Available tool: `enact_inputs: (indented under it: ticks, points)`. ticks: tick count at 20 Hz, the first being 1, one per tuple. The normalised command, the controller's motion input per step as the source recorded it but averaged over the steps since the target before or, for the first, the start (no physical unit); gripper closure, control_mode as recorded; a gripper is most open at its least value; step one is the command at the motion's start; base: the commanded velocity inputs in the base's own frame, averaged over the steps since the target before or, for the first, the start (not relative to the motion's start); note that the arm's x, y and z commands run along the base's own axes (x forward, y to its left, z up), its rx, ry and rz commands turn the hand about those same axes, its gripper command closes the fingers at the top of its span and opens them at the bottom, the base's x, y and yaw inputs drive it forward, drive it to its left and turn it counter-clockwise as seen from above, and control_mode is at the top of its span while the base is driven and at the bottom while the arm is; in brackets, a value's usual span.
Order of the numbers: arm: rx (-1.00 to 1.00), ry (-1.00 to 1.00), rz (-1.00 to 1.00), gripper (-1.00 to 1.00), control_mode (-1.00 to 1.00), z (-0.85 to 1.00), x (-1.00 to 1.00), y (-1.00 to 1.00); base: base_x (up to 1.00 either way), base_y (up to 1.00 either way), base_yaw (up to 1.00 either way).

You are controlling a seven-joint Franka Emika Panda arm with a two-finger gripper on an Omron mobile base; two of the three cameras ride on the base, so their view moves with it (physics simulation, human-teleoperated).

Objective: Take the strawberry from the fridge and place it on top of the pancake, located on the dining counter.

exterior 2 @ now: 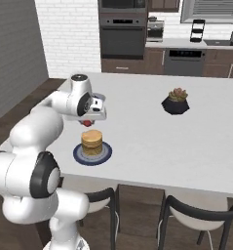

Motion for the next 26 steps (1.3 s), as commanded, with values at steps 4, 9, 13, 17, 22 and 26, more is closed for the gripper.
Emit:
enact_inputs:
  ticks: [4,9,13,17,22,26]
  points:
    - [-0.02,-0.02,0.00,1.00,-1.00,-0.81,0.71,0.00,0.00,0.00,0.00]
    - [-0.04,0.00,0.00,1.00,-1.00,-0.38,0.01,0.00,0.00,0.00,0.00]
    - [-0.01,0.02,0.00,1.00,-1.00,-0.10,-0.39,0.00,0.00,0.00,0.00]
    - [-0.02,0.00,0.00,1.00,-1.00,-0.02,-0.05,0.00,0.00,0.00,0.00]
    - [-0.02,0.00,0.00,1.00,-1.00,-0.03,0.16,0.00,0.00,0.00,0.00]
    - [-0.01,0.01,0.00,1.00,-1.00,-0.08,0.16,0.02,0.00,0.00,0.00]
